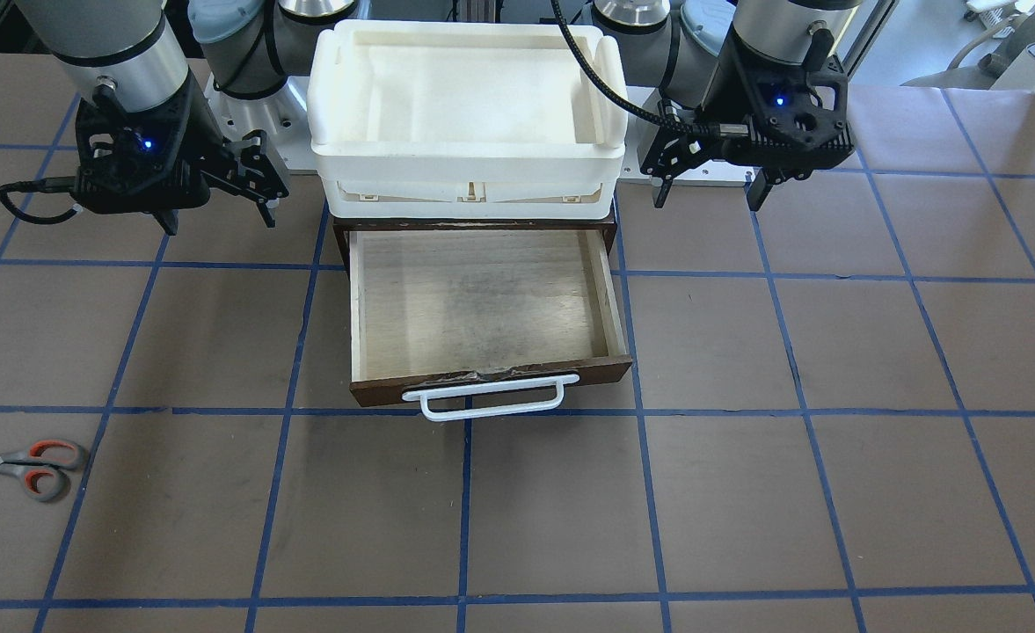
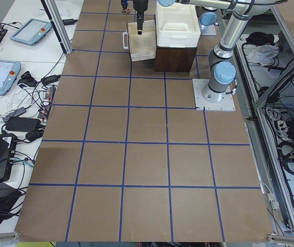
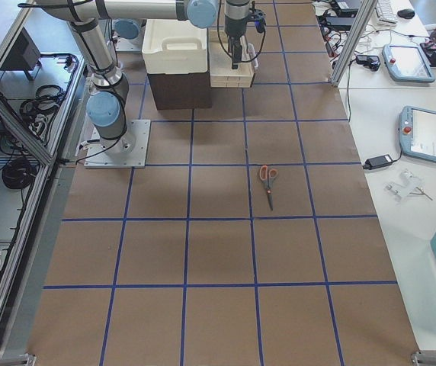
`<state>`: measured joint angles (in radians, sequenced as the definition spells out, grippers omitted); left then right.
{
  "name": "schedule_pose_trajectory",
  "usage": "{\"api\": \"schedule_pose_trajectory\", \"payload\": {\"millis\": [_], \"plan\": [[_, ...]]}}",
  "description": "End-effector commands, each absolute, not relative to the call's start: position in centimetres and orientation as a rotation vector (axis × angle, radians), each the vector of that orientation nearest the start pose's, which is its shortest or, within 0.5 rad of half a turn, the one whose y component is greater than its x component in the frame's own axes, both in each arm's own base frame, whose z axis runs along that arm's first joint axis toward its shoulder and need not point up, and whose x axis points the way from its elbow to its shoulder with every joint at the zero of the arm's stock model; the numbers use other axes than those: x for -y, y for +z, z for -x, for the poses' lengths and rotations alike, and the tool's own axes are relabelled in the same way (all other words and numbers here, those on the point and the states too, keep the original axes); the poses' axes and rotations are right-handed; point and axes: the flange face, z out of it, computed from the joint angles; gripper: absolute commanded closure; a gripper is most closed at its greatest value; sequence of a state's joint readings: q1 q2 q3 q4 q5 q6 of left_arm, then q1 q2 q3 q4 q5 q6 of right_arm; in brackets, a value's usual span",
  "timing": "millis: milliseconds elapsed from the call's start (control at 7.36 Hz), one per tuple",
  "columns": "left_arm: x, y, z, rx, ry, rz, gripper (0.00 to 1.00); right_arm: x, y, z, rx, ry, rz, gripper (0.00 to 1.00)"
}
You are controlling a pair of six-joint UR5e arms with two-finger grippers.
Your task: Put scissors in drawer and close it
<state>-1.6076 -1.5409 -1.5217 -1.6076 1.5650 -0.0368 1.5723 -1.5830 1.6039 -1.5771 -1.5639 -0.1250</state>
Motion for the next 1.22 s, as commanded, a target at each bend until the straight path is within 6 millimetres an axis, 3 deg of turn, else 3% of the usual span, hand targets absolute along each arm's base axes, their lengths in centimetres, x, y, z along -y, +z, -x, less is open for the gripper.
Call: {"api": "schedule_pose_trajectory", "payload": {"millis": [0,679,951,1086], "plan": [[47.7,52.3,15.1,-3.147,-0.067,0.0,0.0,48.6,47.6,-13.4,-3.137,0.032,0.217,0.0],[47.7,52.3,15.1,-3.144,-0.065,-0.002,0.0,49.2,46.8,-13.0,-3.132,0.056,0.241,0.0],[47.7,52.3,15.1,-3.147,-0.065,-0.003,0.0,49.8,46.8,-12.4,-3.115,0.026,0.437,0.0],[47.7,52.3,15.1,-3.147,-0.065,-0.003,0.0,51.1,46.6,-10.8,-3.12,-0.031,0.535,0.0]]}}
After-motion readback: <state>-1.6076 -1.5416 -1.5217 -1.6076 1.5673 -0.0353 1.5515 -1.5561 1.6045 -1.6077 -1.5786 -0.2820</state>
